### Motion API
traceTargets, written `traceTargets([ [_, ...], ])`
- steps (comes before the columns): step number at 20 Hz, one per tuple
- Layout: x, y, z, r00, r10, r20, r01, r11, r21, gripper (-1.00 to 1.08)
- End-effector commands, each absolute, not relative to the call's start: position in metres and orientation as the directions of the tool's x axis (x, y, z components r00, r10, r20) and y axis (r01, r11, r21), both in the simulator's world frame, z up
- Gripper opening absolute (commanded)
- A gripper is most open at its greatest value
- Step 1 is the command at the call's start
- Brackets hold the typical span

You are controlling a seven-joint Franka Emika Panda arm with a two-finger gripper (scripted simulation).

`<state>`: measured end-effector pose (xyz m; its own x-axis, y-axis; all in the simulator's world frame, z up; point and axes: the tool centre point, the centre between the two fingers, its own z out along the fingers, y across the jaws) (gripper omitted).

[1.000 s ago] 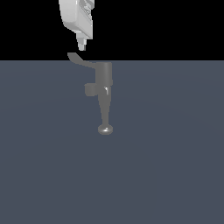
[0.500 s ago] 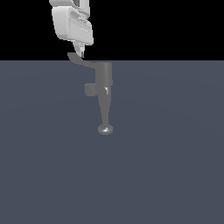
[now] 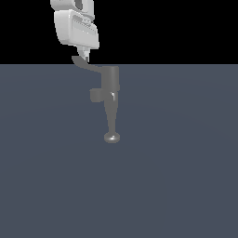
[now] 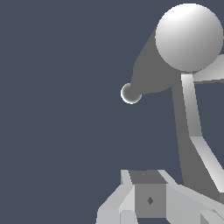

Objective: Turn on the faucet by rotating a designated handle.

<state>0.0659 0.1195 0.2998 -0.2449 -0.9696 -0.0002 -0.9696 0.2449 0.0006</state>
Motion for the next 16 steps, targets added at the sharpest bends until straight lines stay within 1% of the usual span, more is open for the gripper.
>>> traceTargets([
  [1,0.063,0.12,0.3,-0.245,-0.97,0.0,-0.97,0.245,0.001,-1.0],
  [16,0.027,0.128,0.3,-0.245,-0.97,0.0,-0.97,0.245,0.001,-1.0],
])
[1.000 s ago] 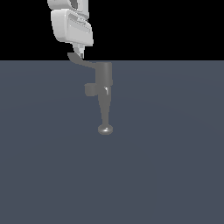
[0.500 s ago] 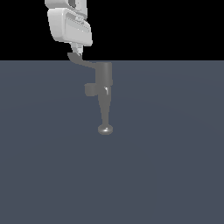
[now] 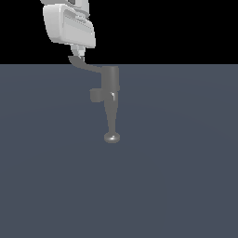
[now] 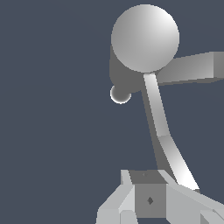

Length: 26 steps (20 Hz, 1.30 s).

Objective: Turn on the faucet by rotating a designated handle.

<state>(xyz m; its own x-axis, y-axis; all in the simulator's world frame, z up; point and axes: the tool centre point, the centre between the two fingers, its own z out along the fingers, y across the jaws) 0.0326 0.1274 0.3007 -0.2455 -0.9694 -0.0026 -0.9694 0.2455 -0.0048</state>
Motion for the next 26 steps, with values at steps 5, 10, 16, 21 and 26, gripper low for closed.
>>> traceTargets([
  [5,0.014,0.131,0.3,-0.245,-0.969,0.0,-0.969,0.245,0.0,-1.0],
  [10,0.001,0.134,0.3,-0.245,-0.969,0.0,-0.969,0.245,0.0,-1.0],
  [16,-0.015,0.137,0.3,-0.246,-0.969,0.0,-0.969,0.246,0.0,-1.0],
  [21,-0.017,0.129,0.301,-0.251,-0.968,-0.001,-0.968,0.251,-0.006,-1.0],
  [26,-0.029,0.123,0.301,-0.25,-0.968,-0.001,-0.968,0.25,-0.005,-1.0],
])
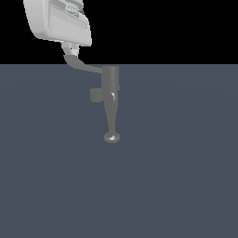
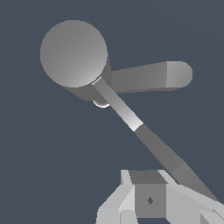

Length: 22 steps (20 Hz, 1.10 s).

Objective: Turn on the faucet by rotating a designated handle.

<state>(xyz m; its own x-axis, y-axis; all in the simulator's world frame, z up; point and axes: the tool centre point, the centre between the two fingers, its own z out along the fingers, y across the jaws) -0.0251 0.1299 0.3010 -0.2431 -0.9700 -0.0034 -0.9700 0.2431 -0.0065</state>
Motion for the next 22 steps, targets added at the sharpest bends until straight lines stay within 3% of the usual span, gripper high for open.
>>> traceTargets([
  [1,-0.032,0.122,0.301,-0.25,-0.968,-0.001,-0.968,0.25,-0.005,-1.0],
  [22,-0.085,0.094,0.3,-0.247,-0.969,0.0,-0.969,0.247,-0.001,-1.0],
])
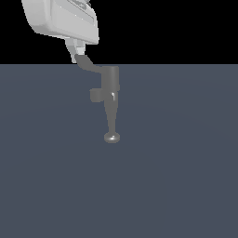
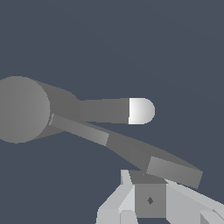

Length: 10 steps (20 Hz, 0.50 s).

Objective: Turn on the faucet by rotating a designated handle.

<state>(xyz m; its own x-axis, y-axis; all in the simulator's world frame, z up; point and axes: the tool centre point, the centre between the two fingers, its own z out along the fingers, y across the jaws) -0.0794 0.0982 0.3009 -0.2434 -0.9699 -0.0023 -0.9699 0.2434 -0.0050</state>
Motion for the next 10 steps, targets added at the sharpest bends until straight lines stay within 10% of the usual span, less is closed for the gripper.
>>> traceTargets([
  [1,-0.087,0.093,0.3,-0.246,-0.969,0.0,-0.969,0.246,0.0,-1.0],
  [10,-0.094,0.063,0.301,-0.242,-0.97,-0.002,-0.97,0.242,-0.003,-1.0],
])
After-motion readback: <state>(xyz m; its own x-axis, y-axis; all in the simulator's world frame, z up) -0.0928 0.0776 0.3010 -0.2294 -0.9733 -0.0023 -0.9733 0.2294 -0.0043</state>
